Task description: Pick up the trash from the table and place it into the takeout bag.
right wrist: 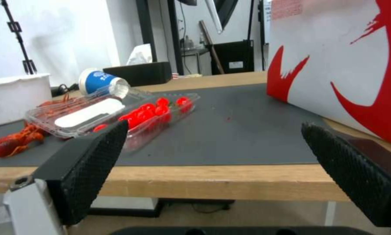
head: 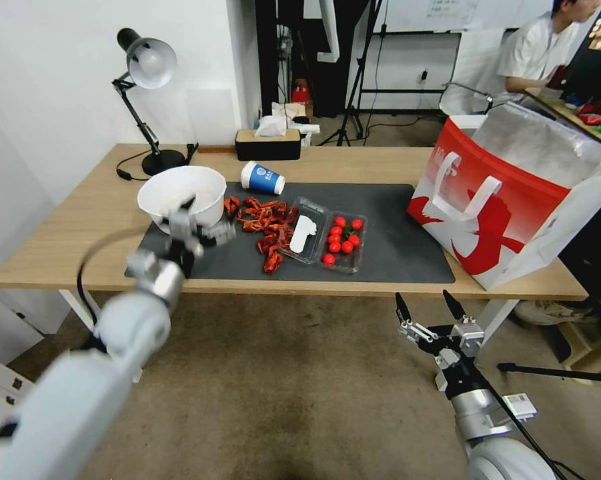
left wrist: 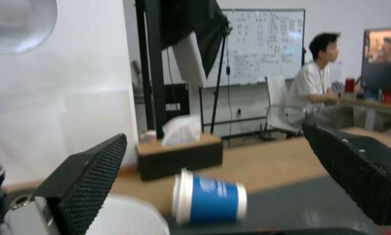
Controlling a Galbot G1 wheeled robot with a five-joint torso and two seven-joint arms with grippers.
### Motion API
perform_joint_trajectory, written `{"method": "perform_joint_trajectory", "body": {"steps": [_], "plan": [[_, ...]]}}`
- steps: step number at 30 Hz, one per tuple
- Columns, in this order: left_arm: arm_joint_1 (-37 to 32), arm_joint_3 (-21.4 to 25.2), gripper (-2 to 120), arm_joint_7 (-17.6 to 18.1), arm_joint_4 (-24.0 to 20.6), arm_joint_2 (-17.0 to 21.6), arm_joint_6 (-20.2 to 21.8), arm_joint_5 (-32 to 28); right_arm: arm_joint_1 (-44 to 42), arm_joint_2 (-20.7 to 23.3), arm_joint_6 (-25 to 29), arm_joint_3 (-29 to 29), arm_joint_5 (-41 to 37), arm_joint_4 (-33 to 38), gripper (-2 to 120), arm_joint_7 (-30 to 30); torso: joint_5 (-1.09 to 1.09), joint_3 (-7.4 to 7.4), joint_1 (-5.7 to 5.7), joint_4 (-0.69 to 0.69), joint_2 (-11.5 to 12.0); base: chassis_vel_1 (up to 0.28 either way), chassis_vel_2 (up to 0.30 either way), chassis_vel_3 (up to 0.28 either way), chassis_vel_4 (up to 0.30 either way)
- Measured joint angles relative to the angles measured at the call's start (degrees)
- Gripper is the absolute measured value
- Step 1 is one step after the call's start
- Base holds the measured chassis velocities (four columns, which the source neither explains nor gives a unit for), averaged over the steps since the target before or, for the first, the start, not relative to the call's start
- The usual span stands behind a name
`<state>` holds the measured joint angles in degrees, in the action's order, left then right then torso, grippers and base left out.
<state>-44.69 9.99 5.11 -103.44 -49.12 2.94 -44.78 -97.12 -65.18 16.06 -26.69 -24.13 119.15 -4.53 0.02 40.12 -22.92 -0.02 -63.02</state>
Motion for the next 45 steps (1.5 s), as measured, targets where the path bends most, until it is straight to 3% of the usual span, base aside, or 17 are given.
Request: {"method": "perform_joint_trajectory", "body": {"steps": [2,5,7,9,10,12,13,15,16,17,19,20,22,25,30,37,45], "plan": [[3.9,-2.3,100,0.7,1.7,0.4,0.8,-2.1,-0.2,-0.1,-0.1,-0.1,0.1,0.1,100,0.0,-0.01,0.00,0.00,0.02,0.0,0.000,0.000,0.000,0.000],[20.9,-13.6,100,4.4,11.4,-1.6,3.7,-10.4,-0.8,-0.2,-0.1,-0.7,0.7,0.5,100,-0.1,0.00,0.01,0.00,0.00,0.0,0.000,0.000,0.000,0.000],[23.1,-15.3,100,5.2,12.9,-2.4,4.1,-11.5,-0.9,-0.2,-0.1,-0.7,0.7,0.6,100,-0.1,0.02,0.00,0.00,0.00,0.0,0.000,0.000,0.000,0.000],[31.1,-21.1,100,8.1,19.3,-6.1,6.7,-16.2,-1.1,-0.3,-0.2,-0.9,1.1,1.0,100,-0.4,-0.03,0.01,-0.01,-0.02,0.0,0.000,0.000,0.000,0.000],[31.1,-21.1,100,8.1,19.3,-6.1,6.7,-16.2,-1.1,-0.3,-0.2,-0.9,1.1,1.0,100,-0.4,-0.03,0.01,-0.01,-0.02,0.0,0.000,0.000,0.000,0.000],[36.0,-24.6,100,11.3,24.9,-9.2,9.6,-18.8,-1.3,-0.5,-0.4,-1.3,1.1,1.3,100,-0.5,0.00,0.00,0.00,0.02,0.0,0.000,0.000,0.000,0.000],[36.0,-24.6,100,11.3,24.9,-9.2,9.6,-18.8,-1.3,-0.5,-0.4,-1.3,1.1,1.3,100,-0.5,0.00,0.00,0.00,0.02,0.0,0.000,0.000,0.000,0.000],[39.8,-27.3,100,14.4,30.8,-12.0,12.3,-20.1,-1.7,-0.7,-0.4,-1.9,1.2,1.3,100,-0.5,-0.01,0.00,-0.01,0.01,0.0,0.000,0.000,0.000,0.000],[39.8,-27.3,100,14.4,30.8,-12.0,12.3,-20.1,-1.7,-0.7,-0.4,-1.9,1.2,1.3,100,-0.5,-0.01,0.00,-0.01,0.01,0.0,0.000,0.000,0.000,0.000],[41.8,-28.4,100,16.1,34.2,-13.6,14.6,-21.1,-1.9,-0.7,-0.4,-2.2,1.2,1.3,100,-0.5,-0.01,0.00,-0.01,0.01,0.0,0.000,0.000,0.000,0.000],[42.6,-28.9,100,17.1,35.7,-14.4,15.7,-21.7,-2.0,-0.8,-0.4,-2.4,1.1,1.3,100,-0.5,0.00,0.00,-0.01,0.02,0.0,0.000,0.000,0.000,0.000],[44.1,-30.0,100,18.3,38.7,-15.9,17.2,-22.4,-2.0,-0.9,-0.4,-2.5,1.1,1.2,100,-0.5,-0.01,0.00,0.00,0.02,0.0,0.000,0.000,0.000,0.000],[44.8,-30.9,100,17.9,40.4,-16.5,17.3,-21.8,-2.1,-0.9,-0.4,-2.5,1.1,1.2,100,-0.5,-0.01,-0.01,0.00,0.02,0.0,0.000,0.000,0.000,0.000],[46.1,-34.1,100,13.7,45.6,-17.8,16.0,-18.0,-2.1,-1.0,-0.4,-2.6,1.0,1.0,100,-0.5,-0.01,0.00,0.00,0.02,0.0,0.000,0.000,0.000,0.000],[46.5,-35.0,100,12.6,48.5,-19.0,15.7,-16.9,-2.3,-1.0,-0.3,-2.6,1.0,0.9,100,-0.5,-0.02,0.00,0.00,0.03,0.0,0.000,0.000,0.000,0.000],[46.1,-34.9,100,16.8,50.6,-21.3,17.3,-16.9,-2.9,-0.8,-0.2,-2.8,0.9,0.8,100,-0.3,-0.01,-0.01,0.01,0.02,0.0,0.000,0.000,0.000,0.000],[46.0,-35.2,100,15.6,54.2,-22.9,17.3,-16.2,-2.9,-0.7,-0.2,-2.6,0.8,0.8,100,-0.2,-0.01,-0.01,0.01,0.02,0.0,0.000,0.000,0.000,0.000]]}}
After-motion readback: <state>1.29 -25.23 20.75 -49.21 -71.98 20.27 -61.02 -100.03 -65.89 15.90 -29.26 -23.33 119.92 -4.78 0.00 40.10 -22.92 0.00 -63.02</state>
